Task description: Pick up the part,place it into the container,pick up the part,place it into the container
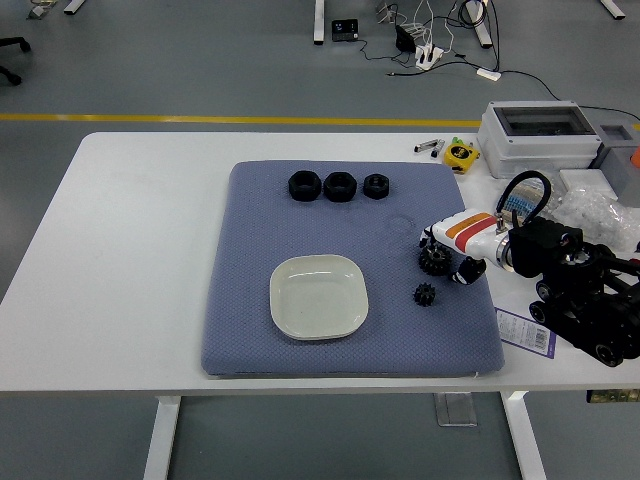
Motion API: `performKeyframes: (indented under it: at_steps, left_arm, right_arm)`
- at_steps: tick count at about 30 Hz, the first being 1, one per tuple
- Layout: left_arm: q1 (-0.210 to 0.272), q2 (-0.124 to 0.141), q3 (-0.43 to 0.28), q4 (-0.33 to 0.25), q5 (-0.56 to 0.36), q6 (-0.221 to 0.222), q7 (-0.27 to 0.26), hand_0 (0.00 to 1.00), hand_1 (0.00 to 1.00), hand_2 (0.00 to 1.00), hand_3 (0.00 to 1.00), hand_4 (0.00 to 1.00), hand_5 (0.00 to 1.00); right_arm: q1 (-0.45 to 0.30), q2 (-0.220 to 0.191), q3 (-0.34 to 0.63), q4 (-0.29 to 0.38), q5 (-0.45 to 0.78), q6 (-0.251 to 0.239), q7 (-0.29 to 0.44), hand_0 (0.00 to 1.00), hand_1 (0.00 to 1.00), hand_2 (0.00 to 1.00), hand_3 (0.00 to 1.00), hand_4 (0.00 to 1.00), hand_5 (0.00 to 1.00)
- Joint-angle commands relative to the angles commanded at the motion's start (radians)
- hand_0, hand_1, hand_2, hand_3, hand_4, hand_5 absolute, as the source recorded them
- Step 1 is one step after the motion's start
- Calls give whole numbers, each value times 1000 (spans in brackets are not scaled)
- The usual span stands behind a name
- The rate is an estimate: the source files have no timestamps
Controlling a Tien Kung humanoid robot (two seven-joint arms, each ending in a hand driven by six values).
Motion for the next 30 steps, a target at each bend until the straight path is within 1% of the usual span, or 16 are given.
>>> performKeyframes:
  at_steps: [1,6,7,12,13,18,19,24,25,30]
  left_arm:
    - [0,0,0,0,0,0,0,714,622,647,562,612,682]
    - [-1,0,-1,0,2,1,0,714,622,647,562,612,682]
    - [-1,0,-1,0,2,1,0,714,624,647,563,612,681]
    - [-1,0,0,0,4,1,1,714,624,647,563,612,681]
    - [-1,0,1,0,4,1,1,713,623,648,562,612,681]
    - [-2,0,4,0,4,-1,2,713,623,648,562,612,681]
    - [-3,0,4,0,4,-1,2,713,624,649,562,612,682]
    - [-2,0,2,0,6,-1,2,713,624,649,562,612,682]
    - [-2,0,1,0,7,-1,2,713,622,648,562,612,682]
    - [-1,0,-4,0,12,-1,3,713,622,648,562,612,682]
  right_arm:
    - [-2,2,-1,-4,4,-3,5,547,545,571,572,697,2]
    - [-9,6,-10,-16,14,-9,17,547,545,571,572,697,2]
    - [-9,6,-11,-17,17,-14,20,419,456,475,444,534,2]
    - [-6,5,-10,-17,35,-40,38,419,456,475,444,534,2]
    - [-6,4,-9,-17,38,-47,41,332,397,425,412,400,2]
    - [-4,0,-7,-16,51,-59,51,332,397,425,412,400,2]
    - [-3,0,-6,-15,53,-61,52,241,337,379,396,459,2]
    - [-3,-7,8,-2,60,-67,55,241,337,379,396,459,2]
    - [-3,-10,18,7,60,-71,55,199,299,356,384,453,2]
    - [6,-14,57,52,35,-79,36,199,299,356,384,453,2]
